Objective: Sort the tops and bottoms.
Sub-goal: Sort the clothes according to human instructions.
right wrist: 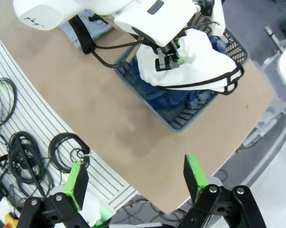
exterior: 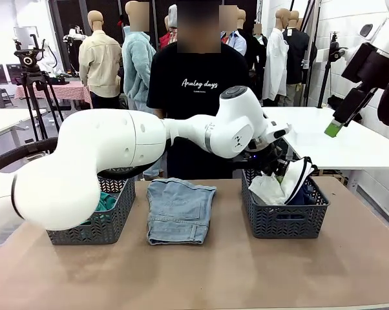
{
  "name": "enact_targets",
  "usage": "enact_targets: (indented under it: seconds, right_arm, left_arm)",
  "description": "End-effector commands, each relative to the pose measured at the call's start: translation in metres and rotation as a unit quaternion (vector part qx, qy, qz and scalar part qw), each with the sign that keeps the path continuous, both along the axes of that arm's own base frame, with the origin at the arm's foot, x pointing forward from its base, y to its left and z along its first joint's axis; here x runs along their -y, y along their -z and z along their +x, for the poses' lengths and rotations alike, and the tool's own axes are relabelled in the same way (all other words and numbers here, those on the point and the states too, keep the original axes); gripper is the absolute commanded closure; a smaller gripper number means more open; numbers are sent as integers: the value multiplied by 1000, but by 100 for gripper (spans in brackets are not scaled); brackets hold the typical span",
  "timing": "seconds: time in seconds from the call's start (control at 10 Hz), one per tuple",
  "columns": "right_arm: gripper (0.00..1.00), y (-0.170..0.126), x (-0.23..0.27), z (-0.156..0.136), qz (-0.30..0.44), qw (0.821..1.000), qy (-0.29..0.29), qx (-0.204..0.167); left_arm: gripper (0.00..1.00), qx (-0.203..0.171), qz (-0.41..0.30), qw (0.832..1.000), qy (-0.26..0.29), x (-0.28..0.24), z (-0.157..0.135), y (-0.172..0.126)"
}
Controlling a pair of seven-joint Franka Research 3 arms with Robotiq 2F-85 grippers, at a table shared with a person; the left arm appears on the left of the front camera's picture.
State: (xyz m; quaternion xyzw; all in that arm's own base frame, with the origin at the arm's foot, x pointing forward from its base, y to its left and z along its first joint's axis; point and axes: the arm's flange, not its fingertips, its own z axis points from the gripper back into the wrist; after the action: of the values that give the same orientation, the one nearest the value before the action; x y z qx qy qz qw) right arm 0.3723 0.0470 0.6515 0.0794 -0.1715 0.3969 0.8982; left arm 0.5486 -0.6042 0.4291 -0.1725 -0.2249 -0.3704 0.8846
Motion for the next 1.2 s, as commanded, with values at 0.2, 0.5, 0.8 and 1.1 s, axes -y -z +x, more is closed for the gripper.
enact_targets:
  seconds: [0.2, 0.5, 0.8, 1.1]
  right_arm:
    - [0, 0, -1, 0, 3, 1000, 5, -2]
    - [0, 0, -1, 0, 3, 1000, 5, -2]
    - [0, 0, -1, 0, 3, 1000, 5, -2]
    - [0, 0, -1, 0, 3, 1000, 5, -2]
  left_arm:
    - [0, 27, 5, 999, 24, 16, 3, -44]
    - [0, 26, 16, 999, 22, 17, -8, -53]
    - [0, 23, 0, 1000, 21, 10, -15, -48]
    - [0, 23, 0, 1000, 21, 10, -15, -48]
